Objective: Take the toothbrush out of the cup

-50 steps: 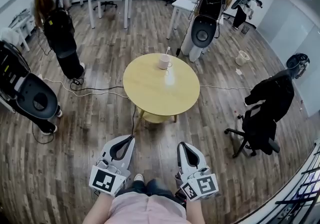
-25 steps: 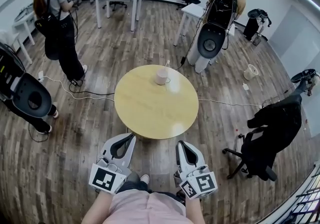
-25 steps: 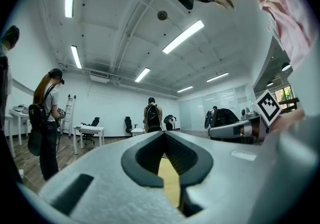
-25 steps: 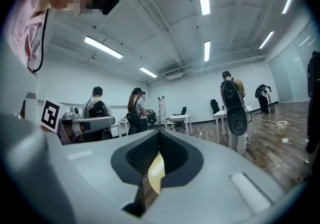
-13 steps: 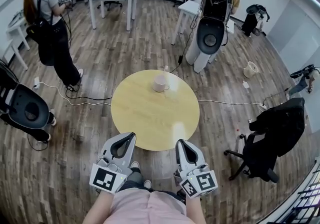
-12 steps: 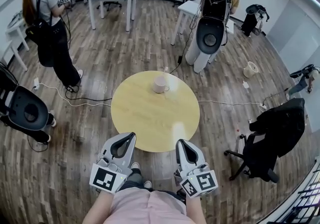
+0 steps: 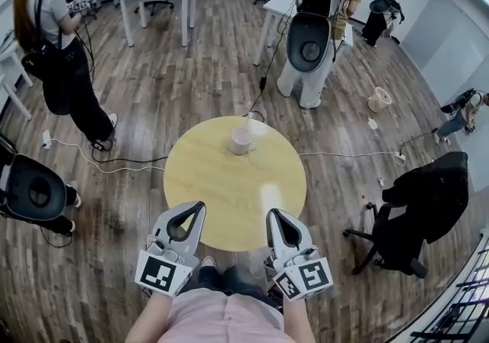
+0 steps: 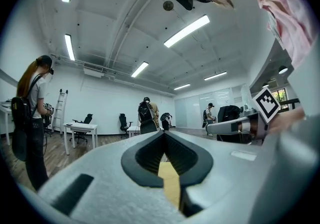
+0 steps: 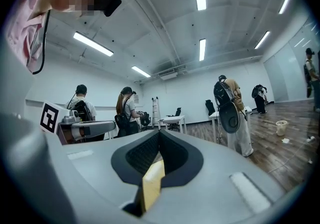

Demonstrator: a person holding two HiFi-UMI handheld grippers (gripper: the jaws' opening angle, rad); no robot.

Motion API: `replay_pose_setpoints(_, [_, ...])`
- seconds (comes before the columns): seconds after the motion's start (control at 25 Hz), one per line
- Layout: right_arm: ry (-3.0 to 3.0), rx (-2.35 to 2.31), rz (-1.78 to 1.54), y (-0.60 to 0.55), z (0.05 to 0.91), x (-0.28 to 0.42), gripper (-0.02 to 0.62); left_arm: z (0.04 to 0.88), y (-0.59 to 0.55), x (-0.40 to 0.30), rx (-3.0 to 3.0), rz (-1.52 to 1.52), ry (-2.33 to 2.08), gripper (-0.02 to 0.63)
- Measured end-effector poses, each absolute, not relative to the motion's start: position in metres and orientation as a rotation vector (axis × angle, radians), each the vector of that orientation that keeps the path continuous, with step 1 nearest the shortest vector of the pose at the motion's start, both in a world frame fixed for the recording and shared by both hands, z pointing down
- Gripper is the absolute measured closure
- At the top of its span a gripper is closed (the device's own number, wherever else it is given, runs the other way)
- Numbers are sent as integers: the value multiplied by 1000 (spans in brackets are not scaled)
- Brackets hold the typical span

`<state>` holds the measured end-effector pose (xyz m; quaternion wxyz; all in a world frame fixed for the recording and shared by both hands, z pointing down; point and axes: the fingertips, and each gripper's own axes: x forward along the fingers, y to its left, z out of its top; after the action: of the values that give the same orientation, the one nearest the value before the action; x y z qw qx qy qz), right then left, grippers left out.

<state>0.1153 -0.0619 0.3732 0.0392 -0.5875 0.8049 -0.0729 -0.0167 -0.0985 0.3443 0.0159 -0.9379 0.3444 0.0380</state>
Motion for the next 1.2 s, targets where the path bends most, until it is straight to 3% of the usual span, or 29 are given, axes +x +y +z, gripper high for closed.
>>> replay_pose_setpoints(1.2, [2620, -1736, -373, -294, 444, 214, 591, 395, -284, 74, -2958, 28, 1283, 610])
